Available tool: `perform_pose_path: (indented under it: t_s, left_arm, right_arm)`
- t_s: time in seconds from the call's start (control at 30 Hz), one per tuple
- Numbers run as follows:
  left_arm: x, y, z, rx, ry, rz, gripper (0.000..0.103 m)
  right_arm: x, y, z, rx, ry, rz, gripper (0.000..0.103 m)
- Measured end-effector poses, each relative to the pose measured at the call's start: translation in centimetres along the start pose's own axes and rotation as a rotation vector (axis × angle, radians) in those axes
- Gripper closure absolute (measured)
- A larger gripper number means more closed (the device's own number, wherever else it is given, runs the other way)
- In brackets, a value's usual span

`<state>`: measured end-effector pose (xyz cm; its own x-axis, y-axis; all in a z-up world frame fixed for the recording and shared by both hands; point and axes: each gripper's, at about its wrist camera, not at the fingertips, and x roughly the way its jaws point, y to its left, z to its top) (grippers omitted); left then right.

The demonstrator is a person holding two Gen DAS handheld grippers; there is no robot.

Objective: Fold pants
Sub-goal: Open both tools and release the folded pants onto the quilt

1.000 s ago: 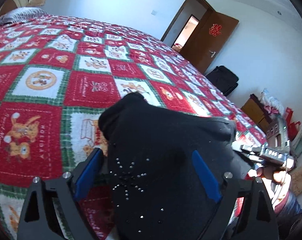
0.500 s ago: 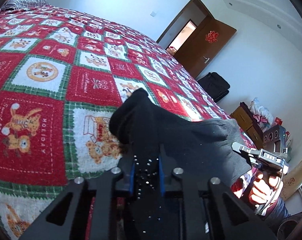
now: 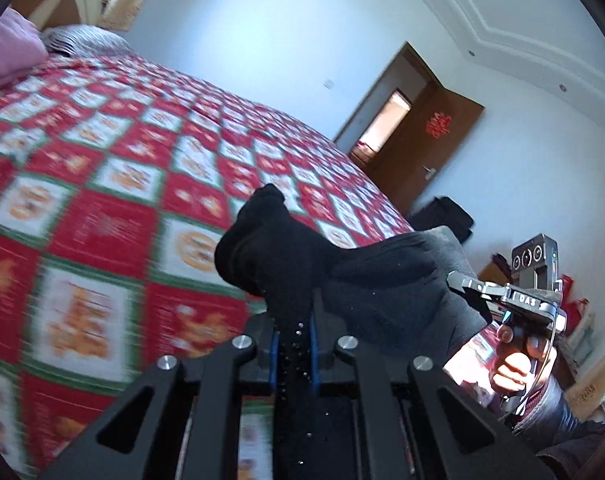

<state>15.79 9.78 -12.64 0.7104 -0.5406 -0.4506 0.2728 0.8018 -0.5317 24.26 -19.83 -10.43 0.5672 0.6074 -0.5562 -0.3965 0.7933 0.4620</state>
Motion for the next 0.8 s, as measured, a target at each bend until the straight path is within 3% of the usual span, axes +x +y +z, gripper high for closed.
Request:
perform_pose_path:
  t_s: [0.17, 0.27, 0.37, 0.4, 0.43, 0.47, 0.57, 0.63, 0.73, 0.8]
  left_arm:
    - [-4.2, 5.0, 1.1, -0.015, -0.078, 0.181, 0.092]
    - [-4.2, 7.8, 0.2, -0.031, -0.058, 0.304, 0.091]
    - [-2.4, 10.7, -1.3, -0.070, 0.005, 0.390, 0.072]
    - [-1.9, 11.5, -1.8, -0.093, 0.003, 0.400, 0.058]
    - [-1.8, 11.9, -2.1, -0.104, -0.015, 0.419, 0.045]
    - [-2.0, 11.8, -2.2, -0.105, -0.031, 0.415, 0.044]
    - [-2.1, 11.6, -2.2, -0.105, -0.033, 0.410, 0.037]
    - [-2.5, 12.0, -1.8, -0.126, -0.044, 0.431, 0.024]
    - [-3.1, 12.1, -1.0, -0.125, -0.083, 0.446, 0.018]
    - [-3.5, 12.4, -0.2, -0.129, -0.115, 0.456, 0.008]
  right_arm:
    - [9.4, 5.0, 2.2, -0.068, 0.069, 0.109, 0.076]
    - [15.2, 6.7, 1.6, -0.076, 0.135, 0.130, 0.075]
    - [19.4, 5.5, 0.3, -0.004, 0.186, 0.065, 0.070]
    - [20.3, 4.5, 0.0, 0.030, 0.197, 0.047, 0.067]
    - [20.6, 3.6, -0.2, 0.062, 0.202, 0.040, 0.057]
    - [20.7, 2.6, -0.3, 0.091, 0.208, 0.030, 0.048]
    - [20.2, 0.6, -0.5, 0.130, 0.195, 0.057, 0.048]
    - [19.2, 0.3, -0.3, 0.139, 0.173, 0.031, 0.047]
    - [17.1, 1.1, -0.3, 0.111, 0.120, 0.014, 0.046]
    - [16.0, 2.0, -0.9, 0.083, 0.119, 0.076, 0.046]
